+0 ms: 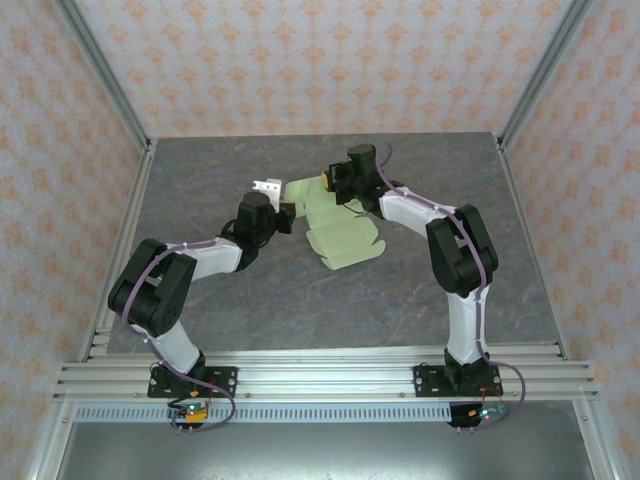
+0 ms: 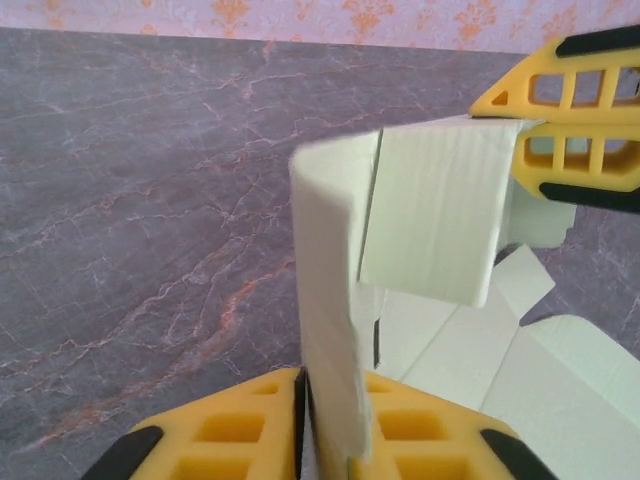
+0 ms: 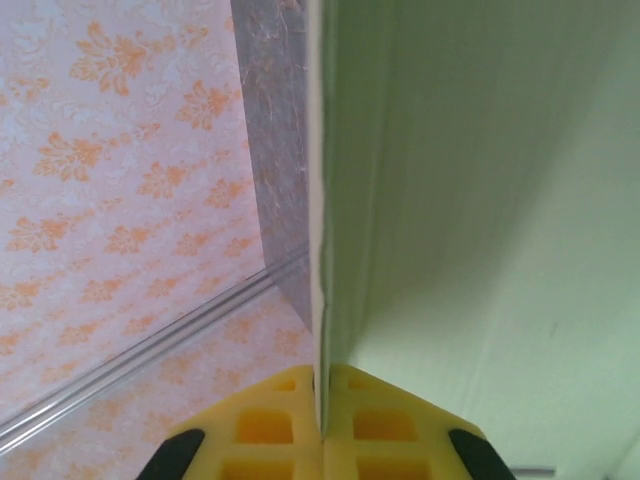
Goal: Fold the paper box
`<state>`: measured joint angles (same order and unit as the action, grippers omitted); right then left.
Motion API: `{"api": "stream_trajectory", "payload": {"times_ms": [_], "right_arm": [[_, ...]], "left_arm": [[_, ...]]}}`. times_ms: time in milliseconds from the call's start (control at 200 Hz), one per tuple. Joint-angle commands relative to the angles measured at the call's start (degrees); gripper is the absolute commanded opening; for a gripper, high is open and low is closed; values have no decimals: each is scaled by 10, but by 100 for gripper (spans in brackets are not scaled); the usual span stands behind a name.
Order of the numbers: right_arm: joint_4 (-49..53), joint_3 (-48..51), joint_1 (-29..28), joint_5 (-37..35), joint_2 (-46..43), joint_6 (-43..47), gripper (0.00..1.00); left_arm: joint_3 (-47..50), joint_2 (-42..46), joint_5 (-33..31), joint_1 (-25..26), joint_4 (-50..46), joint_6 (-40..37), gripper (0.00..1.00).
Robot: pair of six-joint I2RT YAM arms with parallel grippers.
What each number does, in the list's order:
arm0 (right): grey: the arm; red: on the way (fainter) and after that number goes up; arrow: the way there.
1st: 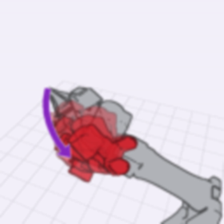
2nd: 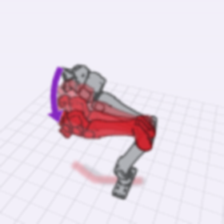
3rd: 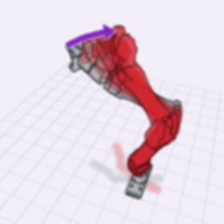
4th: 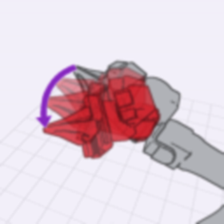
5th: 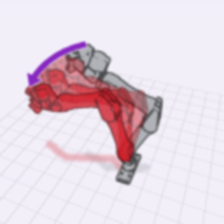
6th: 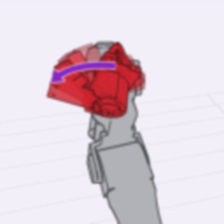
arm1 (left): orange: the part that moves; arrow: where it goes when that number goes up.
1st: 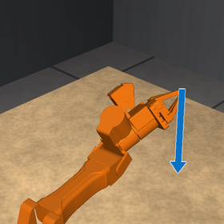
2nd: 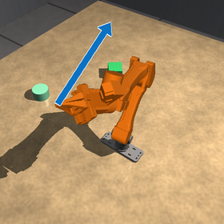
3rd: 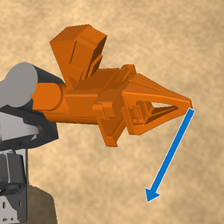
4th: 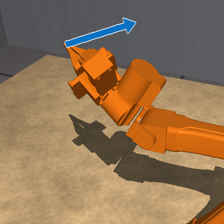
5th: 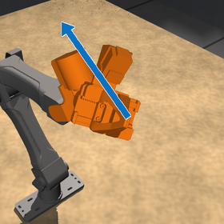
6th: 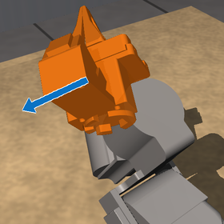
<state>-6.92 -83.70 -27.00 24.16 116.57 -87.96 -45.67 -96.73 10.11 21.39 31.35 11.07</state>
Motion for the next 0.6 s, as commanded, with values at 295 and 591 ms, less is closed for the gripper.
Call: {"api": "stream_trajectory", "payload": {"times_ms": [295, 591], "right_arm": [[-301, 132, -2, 34, -30, 63, 0], [-542, 263, -4, 79, -29, 39, 0]], "left_arm": [[112, 95, 55, -45, 88, 91, 69], [180, 121, 25, -76, 89, 141, 71]]}}
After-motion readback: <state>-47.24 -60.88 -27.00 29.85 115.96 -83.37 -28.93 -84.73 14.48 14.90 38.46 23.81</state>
